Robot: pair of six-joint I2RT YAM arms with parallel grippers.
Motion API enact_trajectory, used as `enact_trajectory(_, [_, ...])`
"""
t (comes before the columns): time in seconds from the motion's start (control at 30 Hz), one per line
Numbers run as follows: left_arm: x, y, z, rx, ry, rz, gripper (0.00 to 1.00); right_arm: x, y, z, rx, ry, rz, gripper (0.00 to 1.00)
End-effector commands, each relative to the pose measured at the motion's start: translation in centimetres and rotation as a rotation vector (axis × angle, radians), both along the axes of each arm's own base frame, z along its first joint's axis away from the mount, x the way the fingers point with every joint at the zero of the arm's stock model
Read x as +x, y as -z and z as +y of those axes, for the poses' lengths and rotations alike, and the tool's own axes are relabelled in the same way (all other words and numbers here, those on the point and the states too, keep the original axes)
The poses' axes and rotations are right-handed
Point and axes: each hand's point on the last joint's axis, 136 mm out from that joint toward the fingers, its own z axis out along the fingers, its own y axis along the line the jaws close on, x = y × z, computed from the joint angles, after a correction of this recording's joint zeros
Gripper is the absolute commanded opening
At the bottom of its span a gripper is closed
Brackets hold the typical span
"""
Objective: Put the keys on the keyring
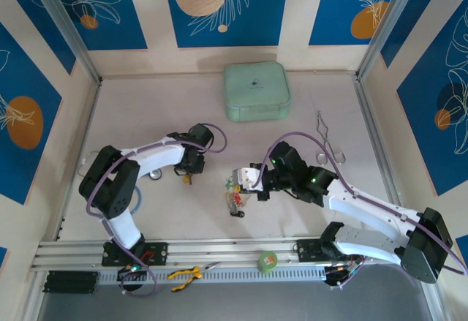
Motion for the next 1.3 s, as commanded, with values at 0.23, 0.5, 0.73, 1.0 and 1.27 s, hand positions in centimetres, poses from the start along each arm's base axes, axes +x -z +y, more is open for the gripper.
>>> enact_trajectory(0.23, [-0.63,-0.17,0.06,0.03,-0.004,0.013,0.23,-0.14,-1.74,0.36,0.033,-0.024,-0.044,0.0])
enact_trajectory(0.5, [-0.89,-0.31,0.13,0.029,-0.009,0.012,0.19,-0.11,-1.74,0.28,0.03,-0.024,-0.048,0.0])
enact_trajectory(0.73, [-0.92,-0.11,0.16,0.031,-0.008,0.016,0.15,-0.1,-1.82,0.19,0.028,-0.023,-0.05,0.0])
enact_trajectory(1.0, [-1.01,-0.04,0.32,0.042,-0.01,0.017,0.15,-0.09,-1.81,0.2,0.028,-0.023,-0.05,0.0])
enact_trajectory(1.27, [-1.08,-0.03,0.29,0.038,-0.01,0.02,0.16,0.06,-1.77,0.1,0.023,-0.016,-0.054,0.0])
